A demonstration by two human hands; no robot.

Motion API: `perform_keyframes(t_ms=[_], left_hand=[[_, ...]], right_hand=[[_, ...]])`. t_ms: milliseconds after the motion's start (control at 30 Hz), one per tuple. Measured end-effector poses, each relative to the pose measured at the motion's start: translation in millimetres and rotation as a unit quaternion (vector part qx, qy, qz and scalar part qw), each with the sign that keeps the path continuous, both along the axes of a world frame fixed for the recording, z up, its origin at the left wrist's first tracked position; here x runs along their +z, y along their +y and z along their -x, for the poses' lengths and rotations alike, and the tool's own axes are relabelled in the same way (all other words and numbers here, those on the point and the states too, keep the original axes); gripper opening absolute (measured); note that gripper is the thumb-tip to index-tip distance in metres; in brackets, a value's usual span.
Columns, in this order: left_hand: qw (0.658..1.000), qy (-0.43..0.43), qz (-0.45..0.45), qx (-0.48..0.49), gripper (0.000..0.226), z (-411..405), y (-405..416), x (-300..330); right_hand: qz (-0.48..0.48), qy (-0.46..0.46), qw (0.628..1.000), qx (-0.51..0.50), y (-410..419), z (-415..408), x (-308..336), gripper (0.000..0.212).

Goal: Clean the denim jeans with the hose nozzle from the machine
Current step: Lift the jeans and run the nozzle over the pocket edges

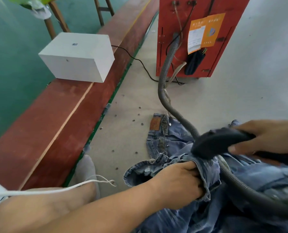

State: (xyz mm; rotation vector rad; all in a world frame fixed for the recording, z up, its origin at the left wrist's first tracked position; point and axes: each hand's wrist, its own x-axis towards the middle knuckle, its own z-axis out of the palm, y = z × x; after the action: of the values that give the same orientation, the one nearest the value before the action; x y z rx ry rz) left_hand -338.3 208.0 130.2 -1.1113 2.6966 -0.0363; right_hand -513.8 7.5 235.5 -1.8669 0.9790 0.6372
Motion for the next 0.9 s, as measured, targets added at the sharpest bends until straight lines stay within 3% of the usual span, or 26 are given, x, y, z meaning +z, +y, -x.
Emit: perform_keyframes(t_ms=[100,167,267,333,367,400,433,467,500,533,567,633,800,900], left_hand=[[0.998,-0.043,0.003,-0.036,0.038,11.4,7.9,-14.4],[0.999,-0.01,0.015,-0.039,0.037,13.8,6.8,-20.0],[0.991,0.125,0.031,0.041,0.024,-0.8,-3.3,-22.7],[0.947,0.262,-0.037,0.181,0.018,-15.1,-13.5,-22.9],[0.879,0.364,-0.112,0.286,0.016,-21.3,-18.7,-17.7],[0.764,0.464,-0.2,0.401,0.016,-27.3,-24.7,-11.4],[0.626,0.542,-0.267,0.493,0.017,-33.7,-31.5,-6.6],[0.495,0.603,-0.308,0.545,0.017,-41.9,-37.3,-5.0],[0.394,0.648,-0.329,0.562,0.018,-51.5,-41.2,-5.0],[0.322,0.68,-0.341,0.563,0.02,-60.8,-44.0,-4.3],[0.274,0.701,-0.348,0.559,0.023,-69.0,-45.3,-3.2],[0.224,0.722,-0.364,0.545,0.037,-80.8,-43.8,1.0],[0.185,0.752,-0.4,0.49,0.052,-81.2,-43.6,4.7],[0.158,0.777,-0.423,0.438,0.062,-77.3,-42.6,5.8]], right_hand=[[-0.041,0.03,0.999,-0.003,12.9,-19.7,-16.4,0.063],[-0.045,0.007,0.998,-0.032,22.3,-33.8,-23.2,0.042],[0.029,-0.076,0.993,-0.091,25.3,-37.9,-21.6,0.026],[0.081,-0.155,0.975,-0.139,20.6,-28.4,-13.4,0.021],[0.11,-0.186,0.965,-0.151,17.8,-21.7,-9.4,0.018],[0.141,-0.204,0.956,-0.155,16.0,-15.0,-5.9,0.016],[0.167,-0.212,0.951,-0.155,15.3,-8.9,-3.3,0.013],[0.183,-0.213,0.948,-0.153,15.1,-3.0,-2.6,0.012],[0.191,-0.208,0.948,-0.15,15.5,2.1,-3.6,0.012],[0.194,-0.196,0.951,-0.143,16.2,6.6,-5.7,0.012],[0.193,-0.18,0.956,-0.131,17.1,9.9,-8.4,0.014],[0.177,-0.155,0.966,-0.105,20.1,13.7,-14.3,0.015],[0.171,-0.116,0.978,0.016,38.3,5.9,-18.5,0.017],[0.198,-0.121,0.973,0.018,48.2,-9.4,-28.8,0.018]])
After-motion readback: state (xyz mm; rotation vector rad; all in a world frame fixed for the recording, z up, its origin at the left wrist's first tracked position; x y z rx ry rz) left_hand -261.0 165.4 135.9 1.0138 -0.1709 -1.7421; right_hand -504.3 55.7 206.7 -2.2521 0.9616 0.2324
